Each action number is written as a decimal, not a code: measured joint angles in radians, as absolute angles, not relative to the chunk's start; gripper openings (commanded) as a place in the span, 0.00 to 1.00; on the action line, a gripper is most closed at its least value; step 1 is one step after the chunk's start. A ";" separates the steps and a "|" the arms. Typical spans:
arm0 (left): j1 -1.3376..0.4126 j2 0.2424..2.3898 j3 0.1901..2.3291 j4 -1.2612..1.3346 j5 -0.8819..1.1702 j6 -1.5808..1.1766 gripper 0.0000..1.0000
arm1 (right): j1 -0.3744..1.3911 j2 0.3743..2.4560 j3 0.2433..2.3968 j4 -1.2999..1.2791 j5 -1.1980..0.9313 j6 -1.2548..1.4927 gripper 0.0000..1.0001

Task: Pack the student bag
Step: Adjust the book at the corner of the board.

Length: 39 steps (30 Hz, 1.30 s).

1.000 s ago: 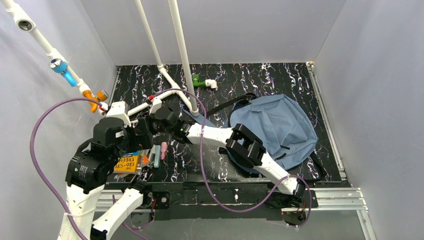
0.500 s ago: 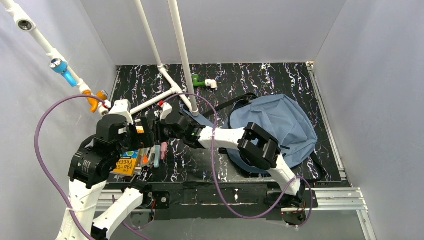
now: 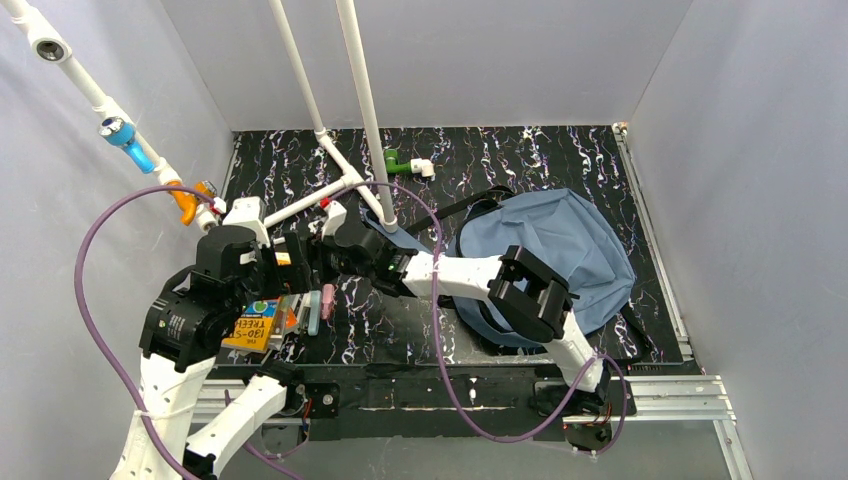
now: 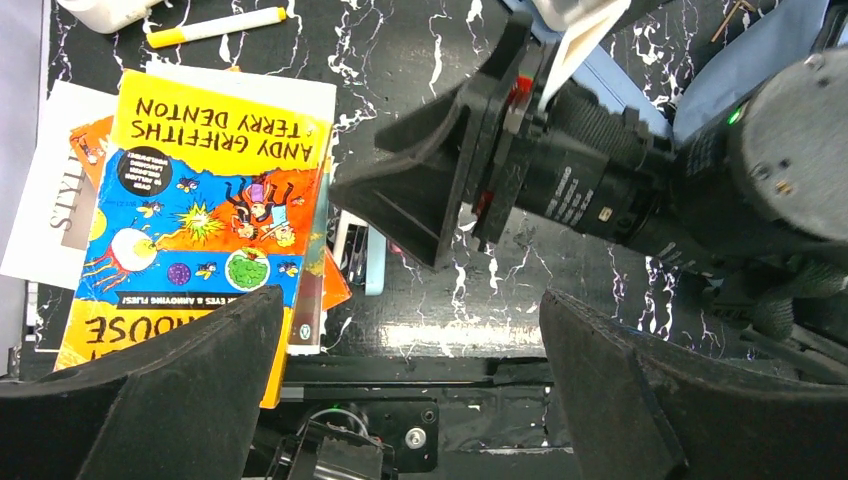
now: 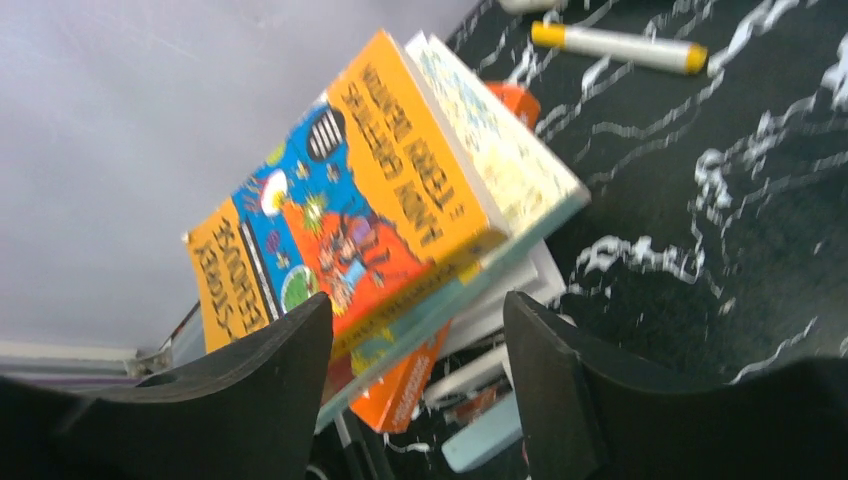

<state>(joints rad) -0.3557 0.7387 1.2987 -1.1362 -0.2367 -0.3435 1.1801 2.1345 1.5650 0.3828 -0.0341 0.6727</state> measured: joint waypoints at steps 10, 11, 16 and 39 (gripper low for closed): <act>-0.356 0.728 1.312 -1.137 -0.226 -0.340 0.99 | 1.173 2.258 1.847 0.334 -0.017 0.605 0.67; -0.356 0.726 1.313 -1.137 -0.226 -0.340 0.99 | 1.172 2.276 1.864 0.330 -0.016 0.601 0.66; -0.356 0.721 1.318 -1.137 -0.226 -0.338 0.99 | 1.173 2.377 1.955 0.277 -0.015 0.596 0.62; -0.356 0.714 1.318 -1.137 -0.226 -0.332 0.99 | 1.213 2.163 1.568 0.385 -0.090 0.728 0.41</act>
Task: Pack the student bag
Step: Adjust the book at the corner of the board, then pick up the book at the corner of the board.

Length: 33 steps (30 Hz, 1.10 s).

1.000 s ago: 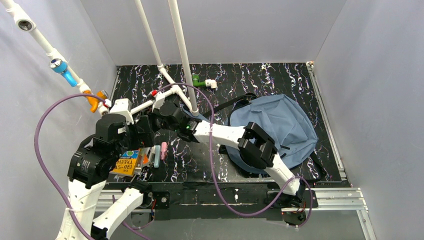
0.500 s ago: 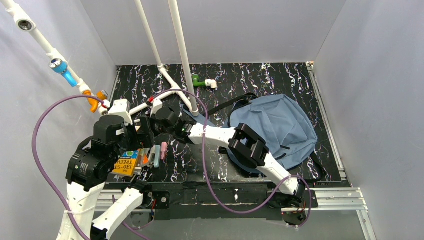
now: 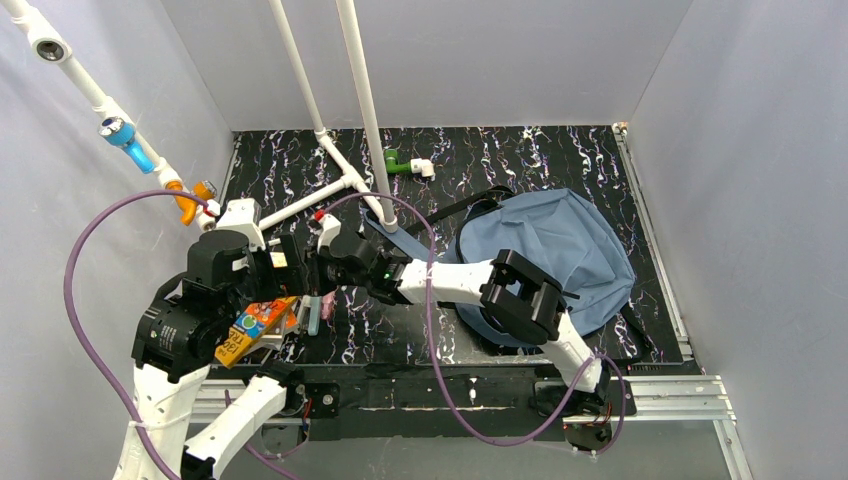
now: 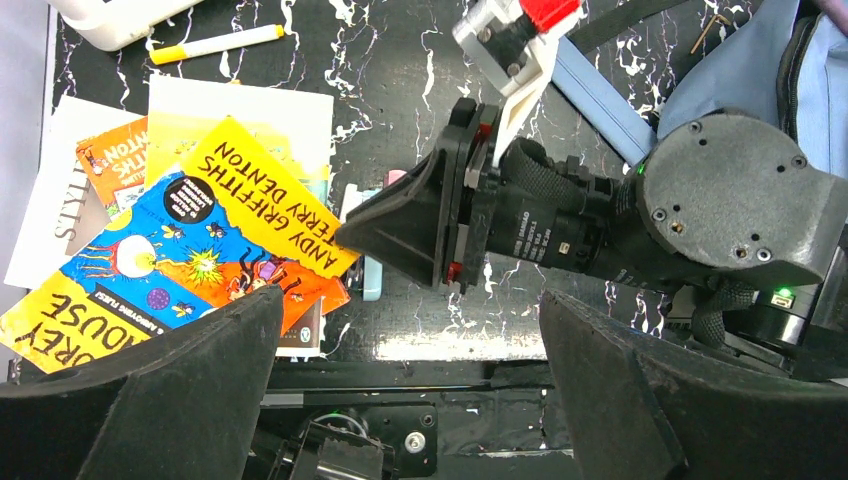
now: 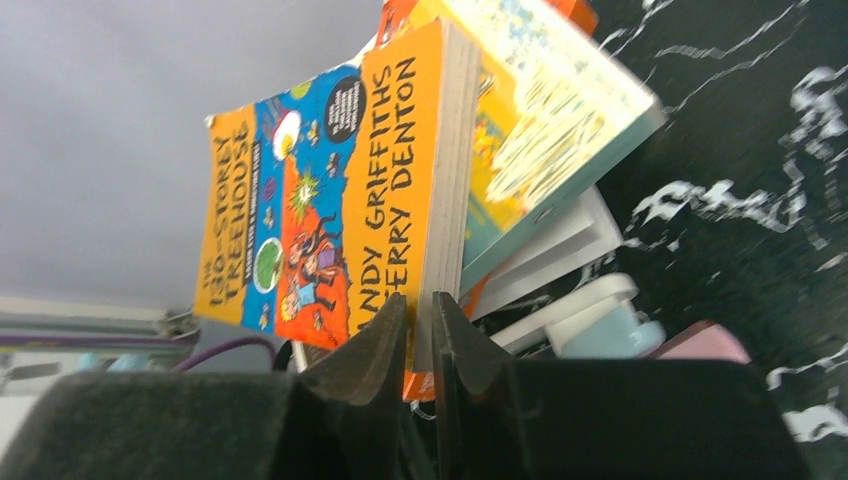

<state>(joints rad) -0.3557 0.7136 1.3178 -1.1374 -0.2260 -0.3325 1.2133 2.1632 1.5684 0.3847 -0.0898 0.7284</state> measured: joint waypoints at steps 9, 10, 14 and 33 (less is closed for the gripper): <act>-0.356 0.716 1.318 -1.137 -0.226 -0.331 0.99 | 1.216 2.125 1.490 0.420 -0.108 0.791 0.84; -0.356 0.716 1.318 -1.137 -0.226 -0.331 0.99 | 1.214 2.123 1.489 0.422 -0.108 0.796 0.82; -0.356 0.715 1.318 -1.137 -0.226 -0.329 0.99 | 1.198 2.128 1.496 0.430 -0.135 0.839 0.76; -0.356 0.709 1.318 -1.137 -0.223 -0.322 0.99 | 1.184 2.236 1.550 0.511 -0.216 1.030 0.54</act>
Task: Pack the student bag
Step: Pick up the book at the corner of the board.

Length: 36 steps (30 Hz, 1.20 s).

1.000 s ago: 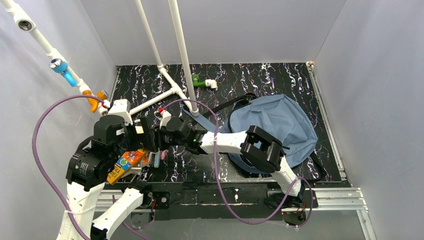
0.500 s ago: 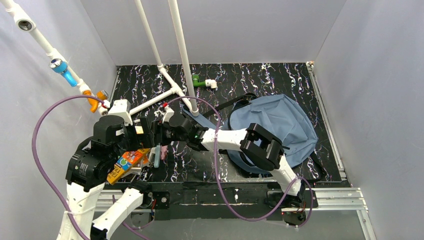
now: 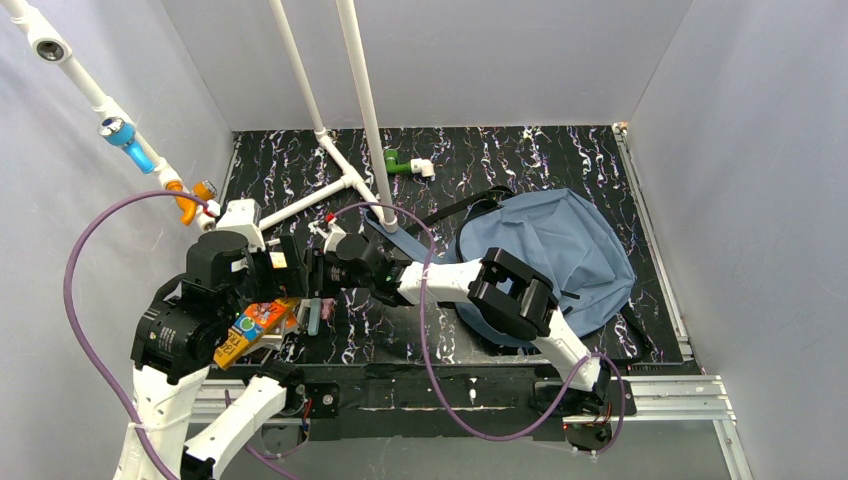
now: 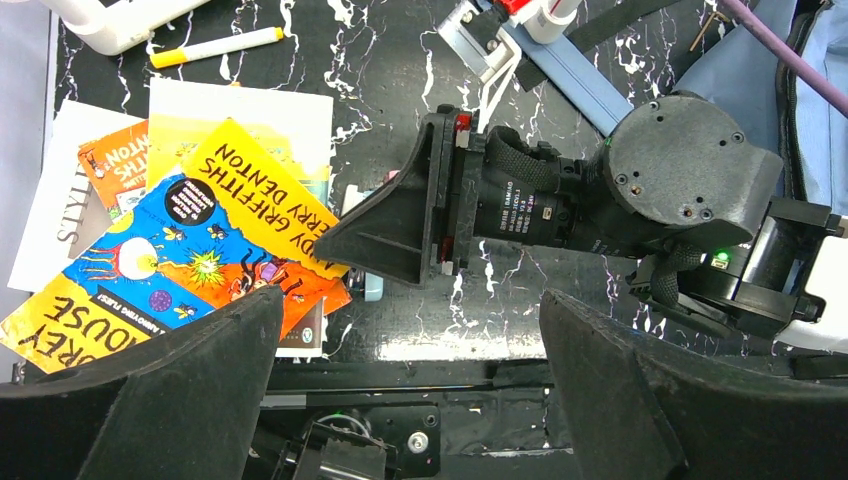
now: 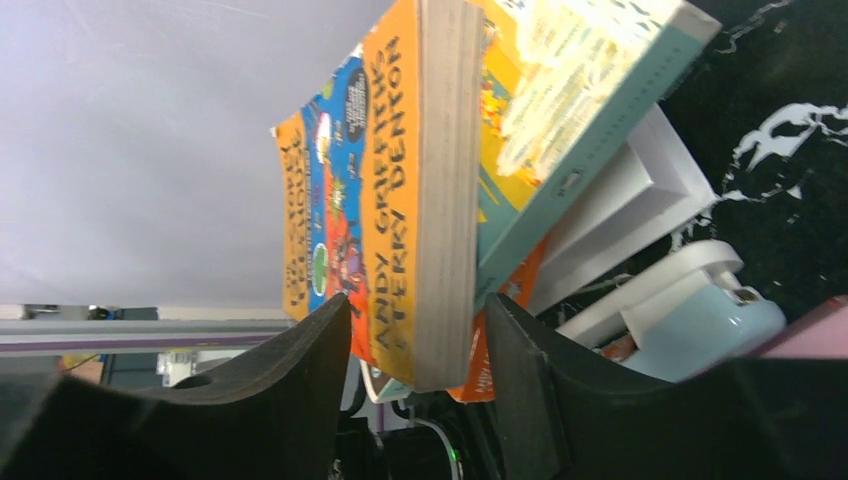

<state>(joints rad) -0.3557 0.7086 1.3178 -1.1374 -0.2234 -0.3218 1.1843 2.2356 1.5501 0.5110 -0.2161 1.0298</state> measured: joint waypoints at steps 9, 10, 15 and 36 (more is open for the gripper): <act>-0.356 0.709 1.318 -1.137 -0.215 -0.318 0.99 | 1.185 2.236 1.527 0.605 -0.228 1.111 0.60; -0.356 0.709 1.318 -1.137 -0.215 -0.318 0.99 | 1.185 2.236 1.526 0.609 -0.230 1.115 0.60; -0.356 0.709 1.317 -1.137 -0.204 -0.317 0.99 | 1.185 2.236 1.509 0.636 -0.239 1.130 0.58; -0.356 0.709 1.318 -1.137 -0.193 -0.315 0.99 | 1.198 2.278 1.494 0.681 -0.266 1.190 0.42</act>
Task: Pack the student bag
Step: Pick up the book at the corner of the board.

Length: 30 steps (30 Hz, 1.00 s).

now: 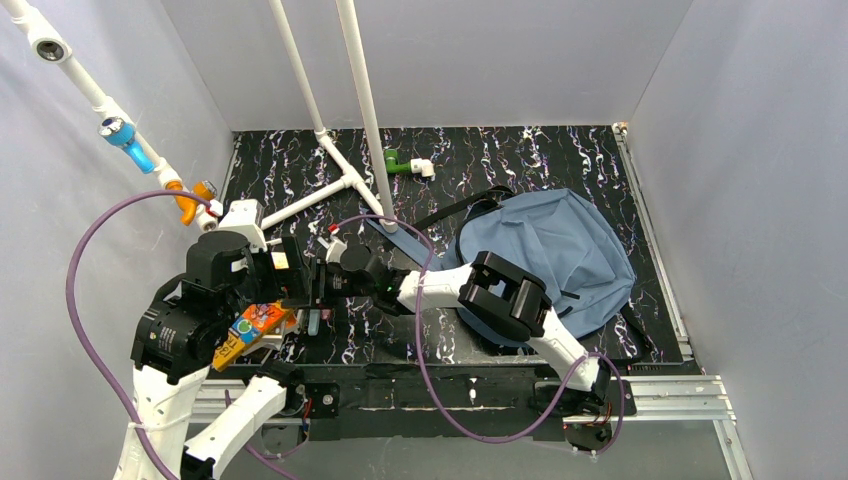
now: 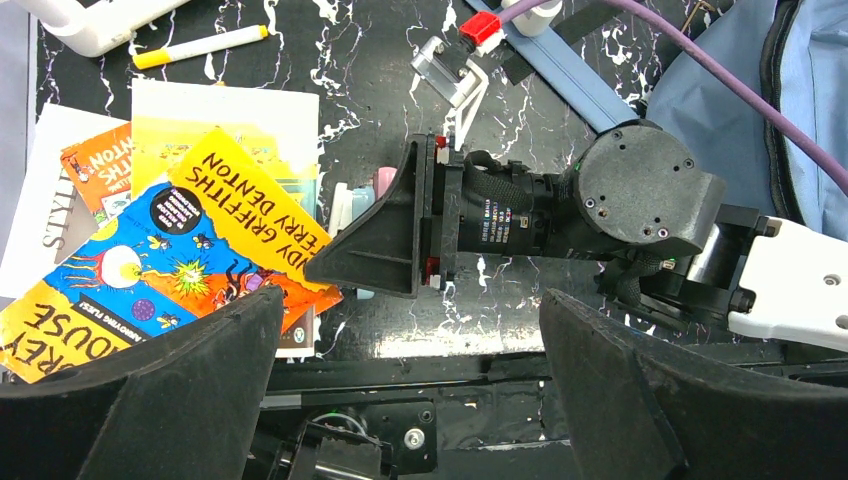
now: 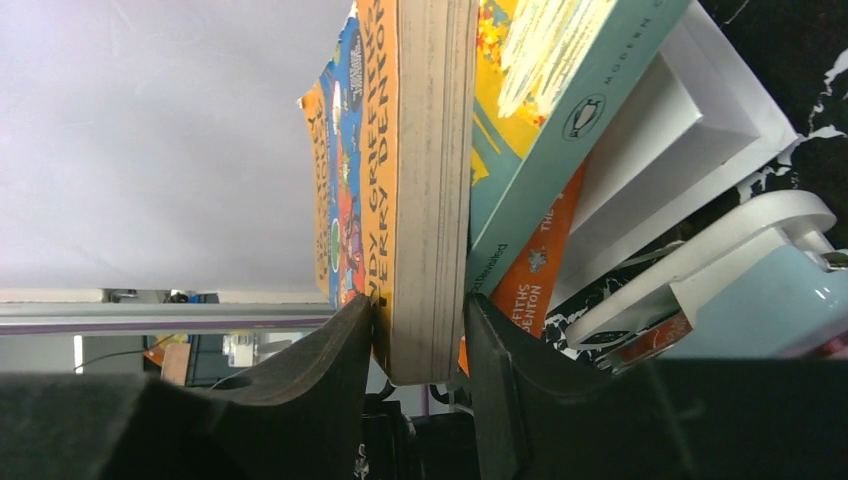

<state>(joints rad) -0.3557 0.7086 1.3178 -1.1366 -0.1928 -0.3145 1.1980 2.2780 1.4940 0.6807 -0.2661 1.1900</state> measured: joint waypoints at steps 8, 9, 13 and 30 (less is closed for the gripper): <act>-0.356 0.709 1.316 -1.127 -0.190 -0.315 0.99 | 1.198 2.246 1.433 0.731 -0.270 1.221 0.05; -0.356 0.709 1.316 -1.126 -0.186 -0.316 0.99 | 1.198 2.229 1.410 0.736 -0.266 1.225 0.02; -0.356 0.719 1.323 -1.119 -0.149 -0.331 0.99 | 1.192 2.143 1.310 0.739 -0.276 1.232 0.01; -0.356 0.778 1.307 -0.860 0.205 -0.593 0.99 | 0.789 1.291 0.703 0.551 -0.350 1.260 0.01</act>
<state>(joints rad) -0.3557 0.7780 1.3067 -0.8604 0.2054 -0.5930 0.7895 1.2911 0.7029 0.5510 -0.3504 1.2602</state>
